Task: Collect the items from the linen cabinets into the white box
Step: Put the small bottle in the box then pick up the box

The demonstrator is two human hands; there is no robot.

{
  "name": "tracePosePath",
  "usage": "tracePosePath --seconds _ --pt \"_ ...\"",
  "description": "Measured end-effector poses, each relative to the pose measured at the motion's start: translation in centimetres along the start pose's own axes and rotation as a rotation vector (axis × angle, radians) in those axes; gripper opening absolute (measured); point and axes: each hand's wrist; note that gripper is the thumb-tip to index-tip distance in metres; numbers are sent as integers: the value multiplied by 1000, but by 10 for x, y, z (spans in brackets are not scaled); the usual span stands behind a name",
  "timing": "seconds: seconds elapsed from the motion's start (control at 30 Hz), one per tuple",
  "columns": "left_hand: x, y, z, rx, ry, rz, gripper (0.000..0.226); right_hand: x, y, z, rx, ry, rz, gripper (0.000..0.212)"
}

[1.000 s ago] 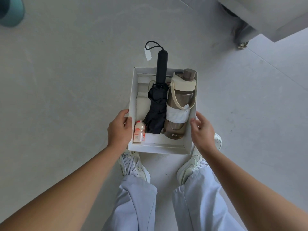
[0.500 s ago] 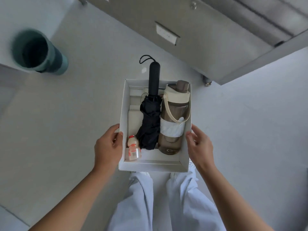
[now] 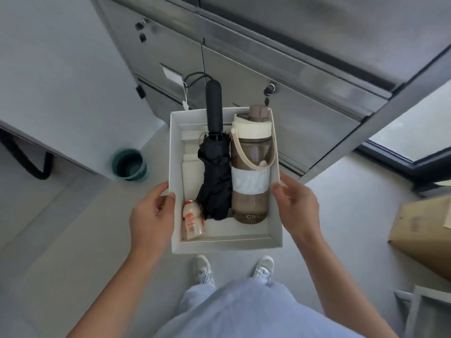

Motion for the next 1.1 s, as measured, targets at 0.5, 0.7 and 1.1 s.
tracePosePath --seconds 0.5,0.7,1.1 --pt "1 59 46 -100 110 -51 29 4 -63 25 27 -37 84 25" --pt "8 74 19 -102 54 -91 25 1 -42 53 20 -4 52 27" --pt "6 101 -33 -48 -317 -284 31 71 14 98 -49 343 -174 28"
Point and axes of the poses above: each hand's wrist, its own x-axis away from the middle knuckle, its own z-axis out of the back of the hand, y = z × x, and after that the axes turned 10 degrees about -z, right-handed
